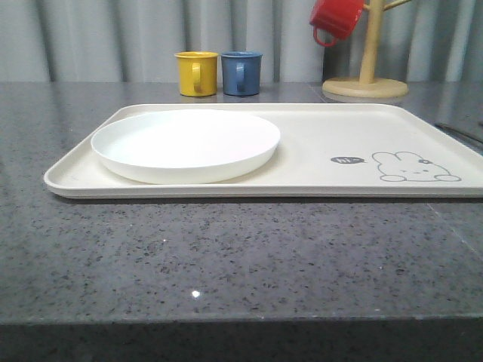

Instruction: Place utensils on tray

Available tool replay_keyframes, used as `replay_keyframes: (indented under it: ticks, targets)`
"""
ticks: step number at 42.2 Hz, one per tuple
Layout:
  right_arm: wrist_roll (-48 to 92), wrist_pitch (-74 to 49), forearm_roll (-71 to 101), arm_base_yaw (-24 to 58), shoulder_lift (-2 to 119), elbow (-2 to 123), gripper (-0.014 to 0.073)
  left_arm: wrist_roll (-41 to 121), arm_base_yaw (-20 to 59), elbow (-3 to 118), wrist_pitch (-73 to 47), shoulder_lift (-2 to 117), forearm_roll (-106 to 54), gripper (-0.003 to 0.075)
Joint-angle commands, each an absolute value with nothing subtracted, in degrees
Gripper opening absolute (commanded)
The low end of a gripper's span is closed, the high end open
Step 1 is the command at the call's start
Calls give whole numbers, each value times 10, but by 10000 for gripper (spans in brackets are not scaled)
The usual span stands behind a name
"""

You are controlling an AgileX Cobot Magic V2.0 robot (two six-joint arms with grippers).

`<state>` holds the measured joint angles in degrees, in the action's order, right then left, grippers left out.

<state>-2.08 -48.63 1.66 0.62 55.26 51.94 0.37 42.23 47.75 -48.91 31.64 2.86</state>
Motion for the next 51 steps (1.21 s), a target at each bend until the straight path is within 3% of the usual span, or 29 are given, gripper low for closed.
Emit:
replay_keyframes:
  ticks: [1,27,51]
  targets:
    - [-13,-490,11,3,600,576,562,-5,428,491,-448,319,30,389]
    - [7,-597,10,6,917,785,562,-5,428,491,-448,319,30,389]
    - [7,-615,-24,6,999,842,562,-5,428,491,-448,319,30,389]
